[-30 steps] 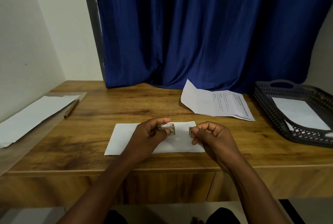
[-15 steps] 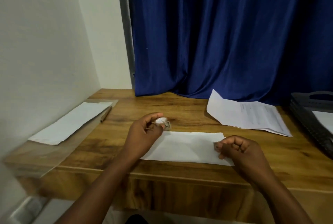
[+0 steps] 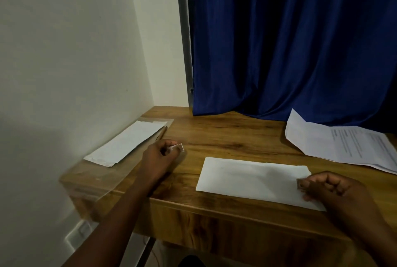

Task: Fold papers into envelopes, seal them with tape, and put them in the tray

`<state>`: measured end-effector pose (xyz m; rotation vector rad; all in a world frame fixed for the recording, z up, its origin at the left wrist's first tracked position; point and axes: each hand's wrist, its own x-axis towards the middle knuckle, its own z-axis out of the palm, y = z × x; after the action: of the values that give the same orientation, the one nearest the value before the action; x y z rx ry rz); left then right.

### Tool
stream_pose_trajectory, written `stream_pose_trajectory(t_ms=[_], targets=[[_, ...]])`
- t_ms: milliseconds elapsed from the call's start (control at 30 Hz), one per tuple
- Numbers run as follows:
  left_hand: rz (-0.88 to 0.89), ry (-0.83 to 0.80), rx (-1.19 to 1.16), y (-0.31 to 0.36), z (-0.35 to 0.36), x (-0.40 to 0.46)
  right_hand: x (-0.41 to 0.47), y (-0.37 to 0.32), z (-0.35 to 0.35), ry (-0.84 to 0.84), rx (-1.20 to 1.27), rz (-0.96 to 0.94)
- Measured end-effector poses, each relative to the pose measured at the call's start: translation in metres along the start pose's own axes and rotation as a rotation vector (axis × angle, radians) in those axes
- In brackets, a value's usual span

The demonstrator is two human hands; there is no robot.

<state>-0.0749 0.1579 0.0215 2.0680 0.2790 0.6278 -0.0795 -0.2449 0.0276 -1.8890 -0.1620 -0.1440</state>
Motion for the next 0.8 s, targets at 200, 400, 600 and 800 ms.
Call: stream_pose_trajectory(t_ms=[200, 400, 600, 800], targets=[[0.111, -0.063, 0.098, -0.002, 0.004, -0.005, -0.002, -0.003, 0.002, -0.001, 0.004, 0.004], [0.190, -0.111, 0.217, -0.011, 0.007, 0.000, -0.004, -0.005, 0.002, -0.001, 0.027, -0.004], [0.252, -0.134, 0.238, -0.012, 0.005, 0.001, -0.004, -0.004, 0.002, -0.003, 0.072, -0.029], [0.270, -0.013, 0.289, 0.014, 0.020, -0.008, -0.001, -0.001, 0.000, -0.010, 0.118, -0.038]])
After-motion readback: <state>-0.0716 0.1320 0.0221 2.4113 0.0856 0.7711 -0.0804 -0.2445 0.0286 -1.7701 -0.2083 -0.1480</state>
